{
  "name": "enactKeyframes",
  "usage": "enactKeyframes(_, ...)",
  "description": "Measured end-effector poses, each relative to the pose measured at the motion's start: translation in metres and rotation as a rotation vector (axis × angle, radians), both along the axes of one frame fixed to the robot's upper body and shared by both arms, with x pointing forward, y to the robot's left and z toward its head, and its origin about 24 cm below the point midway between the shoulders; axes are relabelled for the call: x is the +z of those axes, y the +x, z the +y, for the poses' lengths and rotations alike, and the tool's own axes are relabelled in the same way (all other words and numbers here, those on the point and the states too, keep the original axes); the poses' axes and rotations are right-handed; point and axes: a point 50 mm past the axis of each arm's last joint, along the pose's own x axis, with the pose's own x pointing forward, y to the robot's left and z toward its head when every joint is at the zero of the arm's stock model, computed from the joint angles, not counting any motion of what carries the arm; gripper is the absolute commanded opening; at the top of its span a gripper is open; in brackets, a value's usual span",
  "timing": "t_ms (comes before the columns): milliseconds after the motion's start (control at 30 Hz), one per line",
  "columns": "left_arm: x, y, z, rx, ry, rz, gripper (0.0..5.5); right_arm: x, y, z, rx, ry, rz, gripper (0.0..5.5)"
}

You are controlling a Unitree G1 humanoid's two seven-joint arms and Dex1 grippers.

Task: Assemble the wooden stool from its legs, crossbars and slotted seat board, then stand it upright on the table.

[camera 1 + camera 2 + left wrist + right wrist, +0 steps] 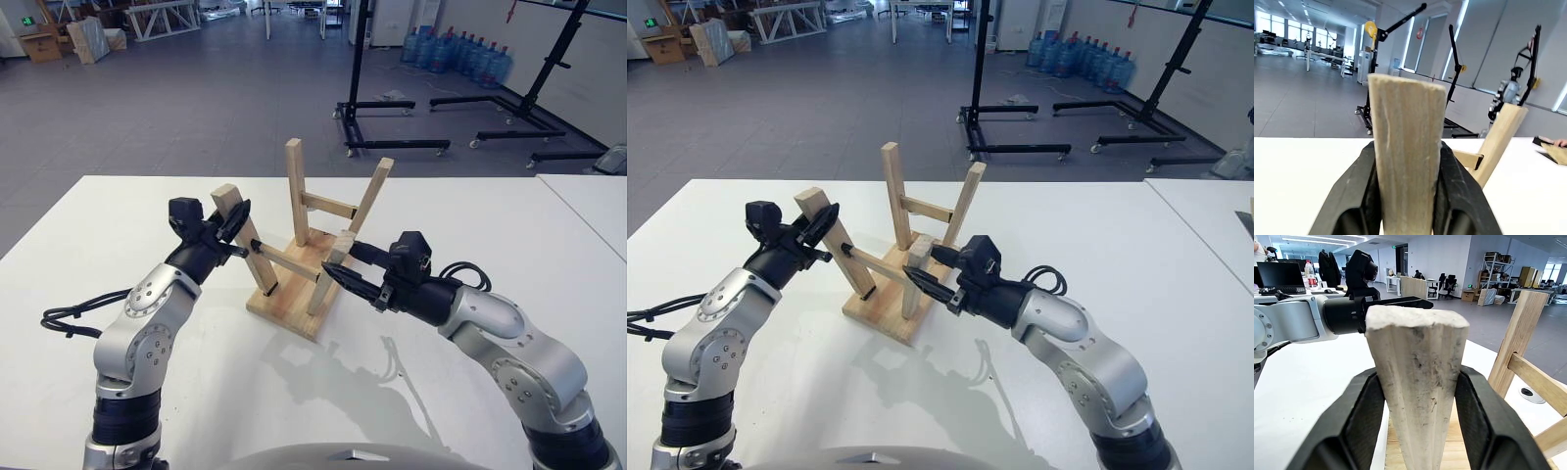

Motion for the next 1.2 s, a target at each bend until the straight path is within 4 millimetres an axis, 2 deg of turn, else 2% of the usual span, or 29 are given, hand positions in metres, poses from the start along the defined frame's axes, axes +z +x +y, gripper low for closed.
enactKeyframes(200, 0.0, -0.002, -0.008, -0.005, 0.083, -0.049, 1.08, 0.002, 0.001, -0.001, 0.015, -0.059, -0.015, 2.03)
enactKeyframes(367, -0.016, -0.009, -0.001, 0.041, 0.056, -0.045, 1.08, 0.002, 0.002, 0.002, 0.009, -0.039, 0.0, 2.03)
enactKeyframes(433, -0.018, -0.01, 0.0, 0.051, 0.062, -0.051, 1.52, 0.004, 0.004, 0.003, -0.003, 0.014, 0.022, 2.03)
enactKeyframes(500, -0.035, -0.014, -0.004, 0.018, 0.087, 0.036, 1.85, 0.011, 0.009, 0.003, -0.044, 0.091, 0.021, 2.03)
enactKeyframes(633, -0.025, -0.009, -0.007, -0.003, 0.106, -0.006, 2.41, 0.028, 0.018, 0.002, -0.098, 0.179, -0.029, 2.03)
enactKeyframes(800, -0.018, -0.007, -0.006, 0.0, 0.112, -0.037, 3.18, 0.038, 0.015, 0.004, -0.084, 0.235, -0.04, 2.03)
enactKeyframes(833, -0.018, -0.007, -0.005, 0.005, 0.116, -0.036, 3.33, 0.036, 0.013, 0.003, -0.075, 0.207, -0.037, 2.03)
enactKeyframes(867, -0.018, -0.006, -0.005, 0.007, 0.12, -0.037, 3.45, 0.032, 0.011, 0.002, -0.066, 0.171, -0.032, 2.39)
enactKeyframes(900, -0.016, -0.004, -0.005, 0.008, 0.124, -0.043, 3.56, 0.026, 0.007, 0.002, -0.045, 0.124, -0.026, 2.46)
enactKeyframes(1000, -0.012, 0.0, -0.004, 0.014, 0.135, -0.061, 4.06, -0.002, -0.002, -0.002, -0.014, -0.025, 0.041, 3.06)
enactKeyframes(1100, -0.009, 0.001, 0.0, 0.025, 0.137, -0.067, 4.51, -0.006, -0.004, -0.004, -0.012, -0.052, 0.038, 3.11)
enactKeyframes(1167, 0.003, 0.008, 0.004, 0.047, 0.131, -0.108, 4.88, -0.002, -0.002, -0.005, -0.021, -0.025, 0.026, 3.11)
enactKeyframes(1200, 0.011, 0.011, 0.006, 0.056, 0.117, -0.125, 4.88, 0.003, -0.001, -0.006, -0.022, 0.019, 0.023, 3.11)
